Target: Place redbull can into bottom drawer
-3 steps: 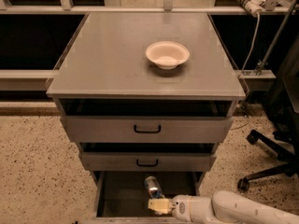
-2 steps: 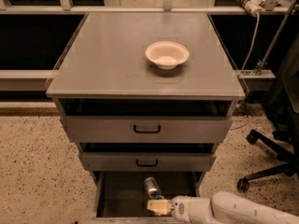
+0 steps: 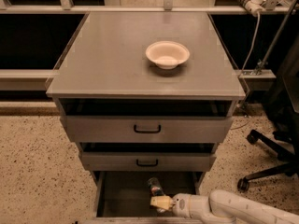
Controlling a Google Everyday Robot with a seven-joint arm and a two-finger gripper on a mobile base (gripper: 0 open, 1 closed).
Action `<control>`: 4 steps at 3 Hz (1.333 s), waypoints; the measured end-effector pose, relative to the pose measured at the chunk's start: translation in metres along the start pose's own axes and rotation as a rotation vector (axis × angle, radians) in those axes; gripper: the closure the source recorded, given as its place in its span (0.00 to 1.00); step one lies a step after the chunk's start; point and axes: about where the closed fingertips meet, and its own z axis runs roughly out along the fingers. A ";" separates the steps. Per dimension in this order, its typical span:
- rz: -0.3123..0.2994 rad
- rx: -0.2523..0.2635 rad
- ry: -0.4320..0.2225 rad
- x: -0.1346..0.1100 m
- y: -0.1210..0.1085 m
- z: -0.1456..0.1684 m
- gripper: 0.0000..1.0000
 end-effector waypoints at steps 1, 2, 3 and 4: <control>0.086 -0.008 0.007 -0.004 -0.047 0.020 1.00; 0.145 -0.017 -0.025 -0.006 -0.087 0.041 1.00; 0.178 0.005 -0.074 -0.002 -0.114 0.056 1.00; 0.215 0.043 -0.103 0.002 -0.140 0.069 1.00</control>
Offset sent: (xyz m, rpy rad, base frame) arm 0.0487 -0.0137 -0.1475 0.0950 0.1526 -0.1492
